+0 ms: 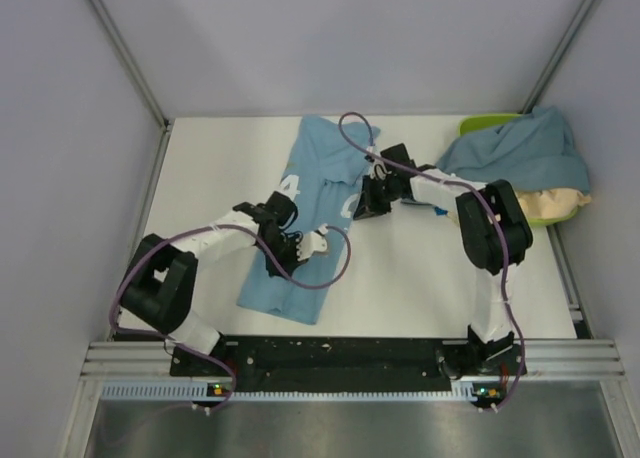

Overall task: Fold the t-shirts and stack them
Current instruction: Rotate the tshirt 90 degrees

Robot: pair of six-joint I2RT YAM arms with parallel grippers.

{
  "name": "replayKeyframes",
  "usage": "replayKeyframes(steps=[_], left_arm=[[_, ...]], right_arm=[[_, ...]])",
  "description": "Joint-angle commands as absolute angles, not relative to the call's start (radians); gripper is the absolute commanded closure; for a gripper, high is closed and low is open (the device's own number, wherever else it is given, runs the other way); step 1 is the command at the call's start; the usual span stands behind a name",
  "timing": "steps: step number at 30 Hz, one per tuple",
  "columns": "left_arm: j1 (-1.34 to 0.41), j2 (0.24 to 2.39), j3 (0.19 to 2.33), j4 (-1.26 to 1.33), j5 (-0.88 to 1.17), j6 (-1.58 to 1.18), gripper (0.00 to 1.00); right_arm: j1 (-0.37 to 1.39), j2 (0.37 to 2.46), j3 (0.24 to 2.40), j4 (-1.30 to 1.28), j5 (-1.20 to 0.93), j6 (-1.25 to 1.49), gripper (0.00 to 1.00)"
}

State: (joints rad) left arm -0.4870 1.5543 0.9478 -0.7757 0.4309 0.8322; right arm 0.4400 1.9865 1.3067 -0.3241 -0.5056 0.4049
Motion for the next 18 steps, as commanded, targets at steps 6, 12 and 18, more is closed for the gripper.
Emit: replayKeyframes(steps=[6, 12, 18], left_arm=[[-0.751, 1.624, 0.910, -0.796, 0.495, 0.824, 1.00], [-0.847, 1.637, 1.021, -0.941, 0.633, 0.883, 0.86], [-0.839, 1.490, 1.106, -1.081, 0.648, 0.923, 0.68]], right_arm=[[0.241, 2.149, 1.649, -0.311, -0.455, 0.482, 0.62], [0.224, 2.388, 1.917, -0.308, -0.529, 0.604, 0.52], [0.222, 2.586, 2.126, -0.295, -0.545, 0.748, 0.59]])
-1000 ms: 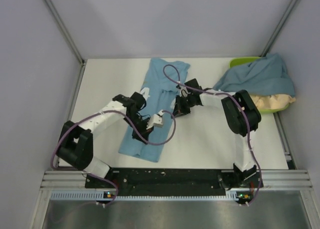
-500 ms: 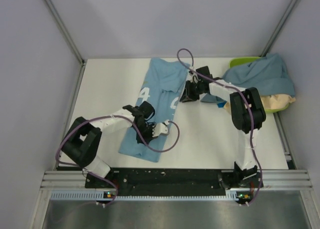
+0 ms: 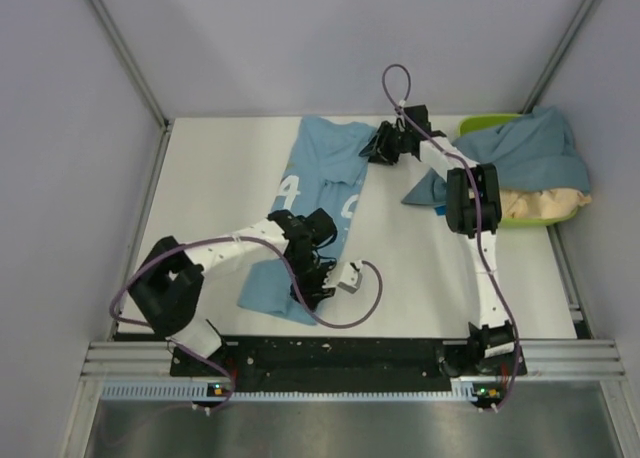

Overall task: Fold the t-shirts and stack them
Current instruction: Rotate the tshirt 90 degrees, then grab the bottom of the folded rectangular tshirt with both arms

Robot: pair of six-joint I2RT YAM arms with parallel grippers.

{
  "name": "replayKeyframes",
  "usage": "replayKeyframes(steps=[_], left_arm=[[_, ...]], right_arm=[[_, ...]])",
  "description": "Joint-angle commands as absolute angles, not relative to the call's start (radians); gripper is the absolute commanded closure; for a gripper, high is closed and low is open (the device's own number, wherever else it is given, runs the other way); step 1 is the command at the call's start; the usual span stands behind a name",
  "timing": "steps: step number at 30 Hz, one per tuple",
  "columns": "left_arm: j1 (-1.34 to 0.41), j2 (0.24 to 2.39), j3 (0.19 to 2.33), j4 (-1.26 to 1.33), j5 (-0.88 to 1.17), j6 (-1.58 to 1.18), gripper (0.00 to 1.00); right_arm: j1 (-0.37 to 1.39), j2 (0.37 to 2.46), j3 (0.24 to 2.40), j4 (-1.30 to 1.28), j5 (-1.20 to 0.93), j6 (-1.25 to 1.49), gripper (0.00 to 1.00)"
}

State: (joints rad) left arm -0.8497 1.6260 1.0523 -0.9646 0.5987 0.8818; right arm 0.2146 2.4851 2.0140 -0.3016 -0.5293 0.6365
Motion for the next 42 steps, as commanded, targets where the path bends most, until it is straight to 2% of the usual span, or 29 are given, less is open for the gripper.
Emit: replayKeyframes(steps=[1, 2, 4, 7, 11, 12, 14, 15, 17, 21, 25, 28, 32, 35, 36, 38, 40, 42], left_arm=[[-0.828, 1.461, 1.098, -1.072, 0.631, 0.916, 0.63], [-0.816, 1.428, 1.089, -1.063, 0.609, 0.911, 0.59], [-0.770, 1.401, 1.069, -1.055, 0.562, 0.901, 0.56], [-0.674, 1.378, 1.042, -1.023, 0.485, 0.871, 0.53], [-0.604, 1.368, 0.996, -0.887, 0.376, 0.782, 0.44], [-0.604, 1.383, 0.994, -0.881, 0.377, 0.784, 0.42], [-0.606, 1.417, 0.992, -0.864, 0.414, 0.784, 0.40], [-0.606, 1.434, 0.991, -0.856, 0.431, 0.790, 0.40], [-0.606, 1.448, 0.968, -0.816, 0.419, 0.808, 0.39], [-0.580, 1.427, 0.870, -0.732, 0.397, 0.897, 0.37], [-0.519, 1.419, 0.804, -0.729, 0.399, 0.986, 0.37], [-0.492, 1.398, 0.767, -0.719, 0.402, 1.049, 0.36], [-0.491, 1.410, 0.755, -0.738, 0.417, 1.097, 0.36], [-0.477, 1.417, 0.730, -0.747, 0.410, 1.129, 0.35], [-0.473, 1.417, 0.721, -0.744, 0.411, 1.132, 0.35], [-0.468, 1.423, 0.707, -0.739, 0.407, 1.135, 0.35], [-0.468, 1.440, 0.695, -0.723, 0.393, 1.134, 0.35], [-0.468, 1.457, 0.687, -0.698, 0.377, 1.123, 0.38]], right_arm=[[0.222, 2.603, 2.149, -0.282, -0.557, 0.771, 0.67], [0.219, 2.617, 2.167, -0.255, -0.571, 0.794, 0.82], [0.218, 2.634, 2.189, -0.189, -0.583, 0.833, 1.00], [0.189, 2.686, 2.302, -0.150, -0.581, 0.874, 1.00], [0.140, 2.821, 2.502, -0.089, -0.601, 0.937, 1.00], [0.130, 2.845, 2.535, -0.051, -0.630, 0.962, 0.98], [0.111, 2.856, 2.563, -0.035, -0.673, 0.968, 0.67], [0.104, 2.824, 2.541, -0.037, -0.695, 0.941, 0.57], [0.091, 2.701, 2.385, -0.038, -0.719, 0.846, 0.41], [0.084, 2.305, 1.957, -0.008, -0.733, 0.559, 0.31], [0.112, 1.900, 1.414, 0.260, -0.747, 0.378, 0.28], [0.164, 1.659, 1.116, 0.425, -0.805, 0.223, 0.30], [0.314, 1.395, 0.861, 0.413, -0.851, -0.091, 0.34], [0.481, 1.223, 0.743, 0.182, -0.911, -0.575, 0.30], [0.518, 1.182, 0.718, 0.120, -0.925, -0.657, 0.28], [0.543, 1.143, 0.663, 0.077, -0.992, -0.672, 0.28], [0.575, 1.124, 0.632, -0.076, -1.012, -0.835, 0.30], [0.684, 1.140, 0.630, -0.150, -0.913, -0.952, 0.30]])
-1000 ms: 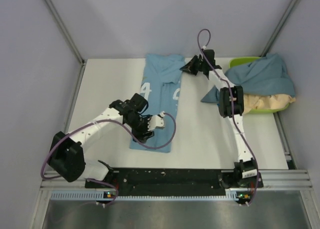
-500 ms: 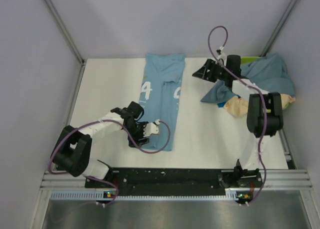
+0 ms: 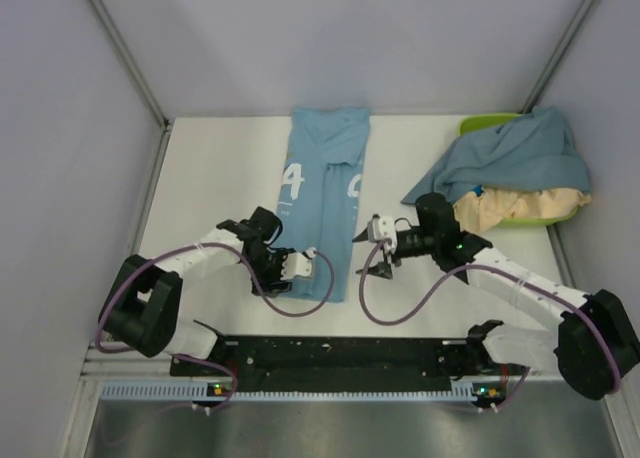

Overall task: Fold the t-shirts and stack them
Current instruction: Grab the bottom of the folded rectangular tshirt with both arms, then fold the folded rectangular tshirt in 1/3 of the way

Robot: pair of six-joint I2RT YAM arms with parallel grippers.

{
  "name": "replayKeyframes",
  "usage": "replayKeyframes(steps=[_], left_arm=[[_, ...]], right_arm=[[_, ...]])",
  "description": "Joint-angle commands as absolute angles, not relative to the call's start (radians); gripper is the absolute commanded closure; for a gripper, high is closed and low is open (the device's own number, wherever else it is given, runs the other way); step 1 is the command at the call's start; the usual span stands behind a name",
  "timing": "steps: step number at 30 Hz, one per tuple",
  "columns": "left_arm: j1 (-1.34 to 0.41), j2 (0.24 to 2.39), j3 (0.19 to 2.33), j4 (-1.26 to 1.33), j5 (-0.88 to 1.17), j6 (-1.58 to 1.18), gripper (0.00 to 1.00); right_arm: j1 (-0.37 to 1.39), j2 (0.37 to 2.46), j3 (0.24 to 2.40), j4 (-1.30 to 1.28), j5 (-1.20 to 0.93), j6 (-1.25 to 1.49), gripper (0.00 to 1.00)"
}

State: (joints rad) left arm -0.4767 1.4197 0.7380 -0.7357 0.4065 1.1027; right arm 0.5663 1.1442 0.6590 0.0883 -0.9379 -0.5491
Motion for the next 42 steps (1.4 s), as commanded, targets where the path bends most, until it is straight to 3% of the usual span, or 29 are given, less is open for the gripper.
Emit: replayKeyframes(steps=[1, 2, 4, 7, 13, 17, 21, 24, 25, 34, 39, 42], left_arm=[[-0.466, 1.465, 0.689, -0.695, 0.374, 1.117, 0.41], [-0.468, 1.470, 0.692, -0.696, 0.371, 1.108, 0.50], [-0.468, 1.467, 0.698, -0.706, 0.377, 1.091, 0.78], [-0.468, 1.425, 0.674, -0.715, 0.408, 1.085, 1.00], [-0.468, 1.359, 0.637, -0.729, 0.451, 1.065, 1.00], [-0.466, 1.364, 0.658, -0.759, 0.483, 1.046, 1.00], [-0.468, 1.353, 0.667, -0.791, 0.509, 1.026, 1.00], [-0.468, 1.327, 0.679, -0.862, 0.551, 1.029, 1.00], [-0.478, 1.319, 0.689, -0.914, 0.558, 1.035, 1.00], [-0.666, 1.207, 0.888, -1.192, 0.581, 0.917, 1.00], [-0.603, 1.187, 1.009, -1.065, 0.395, 0.763, 1.00], [-0.499, 1.291, 1.113, -1.034, 0.344, 0.723, 1.00]], right_arm=[[0.724, 1.167, 0.635, -0.155, -0.905, -0.965, 0.31], [0.744, 1.196, 0.644, -0.166, -0.905, -0.983, 0.32], [0.776, 1.277, 0.658, -0.212, -0.864, -1.038, 0.33], [0.830, 1.360, 0.653, -0.218, -0.790, -1.130, 0.34], [0.900, 1.422, 0.620, -0.040, -0.686, -1.115, 0.32], [0.959, 1.502, 0.667, -0.112, -0.664, -1.158, 0.36], [1.003, 1.536, 0.690, -0.256, -0.580, -1.236, 0.62], [1.046, 1.508, 0.695, -0.352, -0.526, -1.241, 0.98], [1.058, 1.488, 0.698, -0.400, -0.509, -1.223, 1.00], [1.059, 1.076, 0.722, -0.637, -0.514, -0.959, 1.00], [0.832, 1.098, 0.810, -0.583, -0.589, -0.859, 1.00], [0.729, 1.192, 0.859, -0.436, -0.612, -0.838, 1.00]])
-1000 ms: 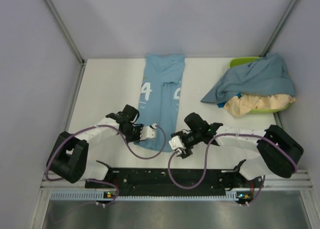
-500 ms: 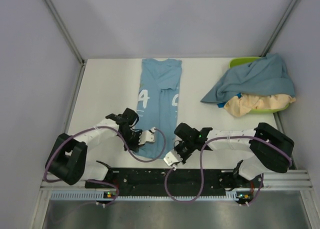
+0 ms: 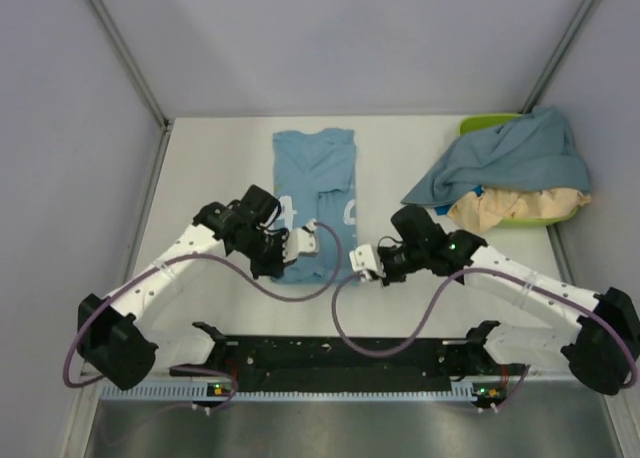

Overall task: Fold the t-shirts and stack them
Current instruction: Fold the folded rectangular tshirt in 1/3 of the way

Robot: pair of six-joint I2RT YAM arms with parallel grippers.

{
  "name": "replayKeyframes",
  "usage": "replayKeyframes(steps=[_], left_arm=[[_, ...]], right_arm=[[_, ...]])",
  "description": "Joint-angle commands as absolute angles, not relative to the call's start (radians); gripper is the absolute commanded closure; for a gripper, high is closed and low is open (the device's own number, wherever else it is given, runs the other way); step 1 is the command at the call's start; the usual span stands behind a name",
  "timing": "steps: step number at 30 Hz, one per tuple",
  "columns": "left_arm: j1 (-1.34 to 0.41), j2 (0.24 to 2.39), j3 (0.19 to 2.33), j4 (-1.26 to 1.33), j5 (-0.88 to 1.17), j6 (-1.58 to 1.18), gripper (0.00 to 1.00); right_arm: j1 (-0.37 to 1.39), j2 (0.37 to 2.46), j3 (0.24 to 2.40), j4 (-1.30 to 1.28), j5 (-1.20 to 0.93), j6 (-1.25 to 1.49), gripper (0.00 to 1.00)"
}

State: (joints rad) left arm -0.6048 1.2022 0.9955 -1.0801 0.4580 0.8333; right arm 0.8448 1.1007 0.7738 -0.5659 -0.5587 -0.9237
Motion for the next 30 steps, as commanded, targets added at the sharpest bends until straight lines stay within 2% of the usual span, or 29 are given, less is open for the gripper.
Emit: replayKeyframes(steps=[1, 5, 10, 16, 23, 27, 30], left_arm=[[-0.476, 1.339, 1.158, -1.043, 0.341, 0.718, 1.00], [-0.440, 1.494, 1.282, -0.967, 0.279, 0.713, 1.00], [-0.376, 1.715, 1.471, -0.960, 0.249, 0.729, 1.00], [-0.325, 1.880, 1.627, -0.946, 0.241, 0.733, 1.00], [-0.311, 2.000, 1.723, -0.933, 0.187, 0.738, 1.00], [-0.310, 2.040, 1.750, -0.913, 0.176, 0.736, 0.91], [-0.310, 2.046, 1.752, -0.864, 0.166, 0.732, 0.90]], right_arm=[[0.683, 1.253, 0.877, -0.375, -0.627, -0.813, 1.00], [0.569, 1.434, 0.987, -0.206, -0.640, -0.790, 1.00], [0.503, 1.644, 1.190, -0.209, -0.633, -0.842, 1.00], [0.479, 1.825, 1.354, -0.218, -0.624, -0.882, 1.00], [0.453, 1.957, 1.474, -0.242, -0.620, -0.890, 1.00], [0.448, 1.996, 1.511, -0.281, -0.577, -0.902, 1.00], [0.443, 2.000, 1.514, -0.279, -0.551, -0.894, 1.00]])
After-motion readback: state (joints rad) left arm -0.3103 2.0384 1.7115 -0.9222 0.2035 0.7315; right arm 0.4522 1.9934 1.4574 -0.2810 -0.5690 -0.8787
